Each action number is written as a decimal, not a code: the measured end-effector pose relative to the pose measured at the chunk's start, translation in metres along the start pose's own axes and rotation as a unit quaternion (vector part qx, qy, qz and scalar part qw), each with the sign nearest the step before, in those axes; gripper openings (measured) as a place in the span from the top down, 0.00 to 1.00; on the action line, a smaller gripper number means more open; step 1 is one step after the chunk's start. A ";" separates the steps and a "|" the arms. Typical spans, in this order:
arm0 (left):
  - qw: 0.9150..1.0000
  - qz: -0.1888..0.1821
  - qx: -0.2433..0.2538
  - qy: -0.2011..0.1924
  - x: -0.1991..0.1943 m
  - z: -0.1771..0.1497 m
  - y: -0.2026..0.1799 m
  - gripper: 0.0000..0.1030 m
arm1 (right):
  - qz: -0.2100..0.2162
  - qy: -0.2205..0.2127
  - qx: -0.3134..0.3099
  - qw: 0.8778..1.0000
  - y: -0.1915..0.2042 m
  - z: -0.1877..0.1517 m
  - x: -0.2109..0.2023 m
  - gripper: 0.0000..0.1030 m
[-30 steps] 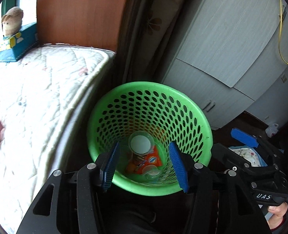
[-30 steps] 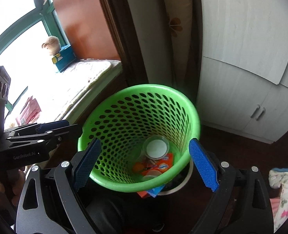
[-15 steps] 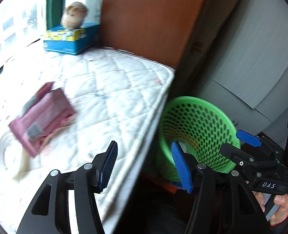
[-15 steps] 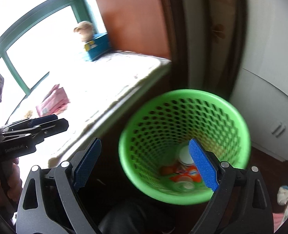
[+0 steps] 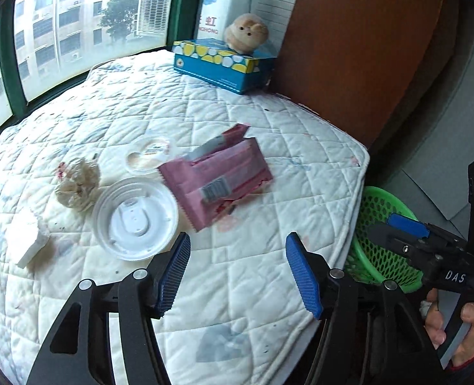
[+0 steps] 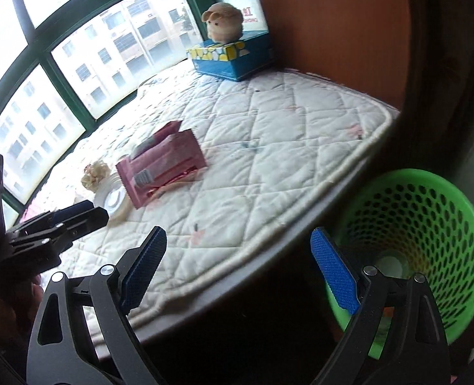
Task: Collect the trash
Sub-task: 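Open both tools to drop peel and tub into the basket, then grasp the white foam block with the left tool while the right tool grasps the pink wrapper, then carry foam block and pink wrapper over the green basket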
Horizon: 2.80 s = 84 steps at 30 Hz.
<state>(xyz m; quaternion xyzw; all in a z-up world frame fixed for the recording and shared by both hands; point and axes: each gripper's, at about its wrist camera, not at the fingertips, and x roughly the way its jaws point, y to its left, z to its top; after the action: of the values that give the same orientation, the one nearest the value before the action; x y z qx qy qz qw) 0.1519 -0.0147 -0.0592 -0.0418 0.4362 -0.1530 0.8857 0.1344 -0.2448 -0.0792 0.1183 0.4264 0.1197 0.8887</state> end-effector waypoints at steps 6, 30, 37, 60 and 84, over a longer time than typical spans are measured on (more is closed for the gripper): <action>0.999 0.029 -0.035 -0.010 -0.015 -0.009 0.052 0.36 | 0.071 0.040 0.057 0.995 0.032 0.022 0.041 0.12; 0.990 0.093 -0.107 -0.015 -0.032 -0.029 0.195 0.20 | 0.026 0.091 0.257 0.962 0.056 0.068 0.150 0.12; 0.983 0.112 -0.145 -0.012 -0.027 -0.028 0.220 0.19 | 0.013 0.074 0.234 0.969 0.056 0.063 0.148 0.26; 0.976 0.155 -0.153 0.031 0.023 -0.006 0.226 0.19 | 0.030 0.025 0.120 0.992 0.070 0.048 0.099 0.43; 0.987 0.097 -0.123 -0.025 -0.036 0.001 0.159 0.28 | 0.037 -0.027 0.089 0.995 0.041 0.029 0.031 0.53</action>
<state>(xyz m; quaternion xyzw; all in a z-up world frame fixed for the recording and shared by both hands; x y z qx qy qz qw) 0.1691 0.1470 -0.0639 -0.1119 0.4317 -0.0105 0.8950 0.1716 -0.1995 -0.0713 0.2158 0.4063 0.1107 0.8809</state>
